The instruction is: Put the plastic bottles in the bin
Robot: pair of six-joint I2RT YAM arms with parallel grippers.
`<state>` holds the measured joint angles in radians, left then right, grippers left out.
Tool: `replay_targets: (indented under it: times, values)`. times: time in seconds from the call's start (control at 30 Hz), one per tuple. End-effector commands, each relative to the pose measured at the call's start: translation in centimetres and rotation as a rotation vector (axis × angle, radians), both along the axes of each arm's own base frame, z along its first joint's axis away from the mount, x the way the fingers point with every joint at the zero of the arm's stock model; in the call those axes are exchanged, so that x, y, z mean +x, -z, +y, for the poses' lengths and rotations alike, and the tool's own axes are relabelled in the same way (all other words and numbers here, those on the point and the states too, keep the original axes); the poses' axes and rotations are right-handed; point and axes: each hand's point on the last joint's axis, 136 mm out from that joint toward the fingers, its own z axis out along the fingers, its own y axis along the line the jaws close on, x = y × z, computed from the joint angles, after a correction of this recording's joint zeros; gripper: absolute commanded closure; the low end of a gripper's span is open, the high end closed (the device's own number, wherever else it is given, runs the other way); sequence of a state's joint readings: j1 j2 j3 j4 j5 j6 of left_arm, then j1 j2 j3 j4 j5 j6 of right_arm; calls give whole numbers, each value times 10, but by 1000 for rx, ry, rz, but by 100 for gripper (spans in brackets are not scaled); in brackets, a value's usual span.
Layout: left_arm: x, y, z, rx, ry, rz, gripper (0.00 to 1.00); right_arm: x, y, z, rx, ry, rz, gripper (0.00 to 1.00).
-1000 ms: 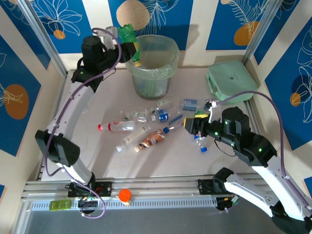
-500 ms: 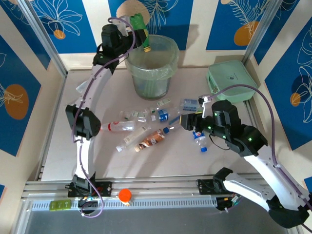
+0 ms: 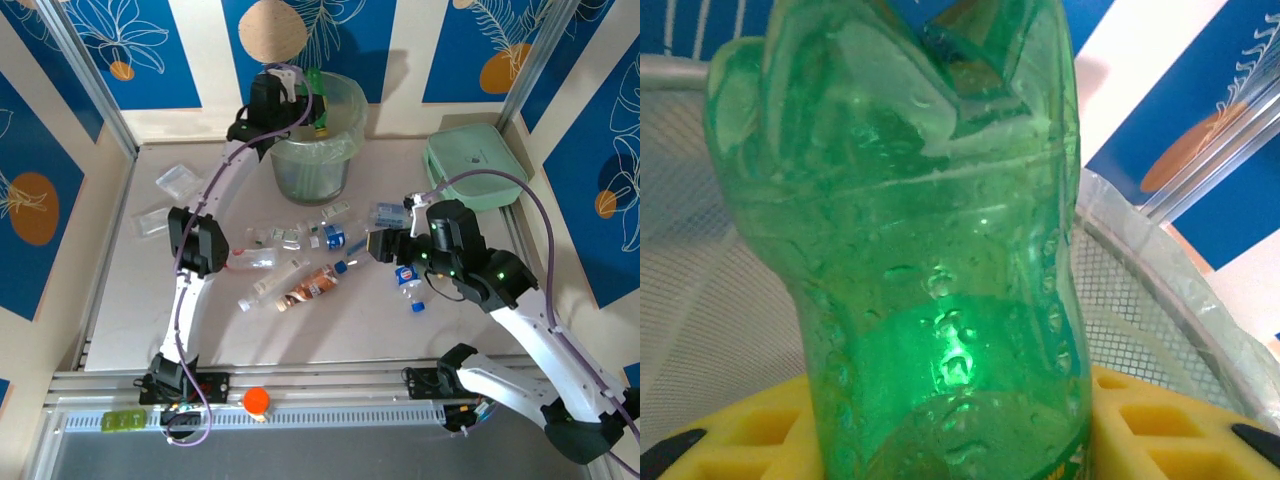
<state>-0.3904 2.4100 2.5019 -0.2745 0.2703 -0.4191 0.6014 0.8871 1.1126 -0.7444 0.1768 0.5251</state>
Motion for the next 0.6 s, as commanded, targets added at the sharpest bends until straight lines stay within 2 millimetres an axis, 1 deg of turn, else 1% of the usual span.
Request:
replay_targets:
  times: [0.0, 0.07, 0.17, 0.23, 0.33, 0.57]
  values:
    - [4, 6, 1, 68, -17, -27, 60, 3, -2, 10, 33, -26, 13, 33]
    - [3, 10, -1, 101, -26, -32, 51, 5, -2, 11, 27, -28, 11, 33]
    - [0, 9, -7, 119, -6, -53, 44, 7, -3, 11, 19, -28, 1, 33]
    - [-1, 6, -7, 118, -7, -60, 40, 9, -4, 12, 16, -30, -3, 33]
    - [-1, -3, -4, 117, -18, -76, 35, 10, -8, 13, 17, -36, -9, 33]
    - [-11, -32, 4, 114, -40, -104, 29, 8, -15, 13, 28, -39, -25, 33]
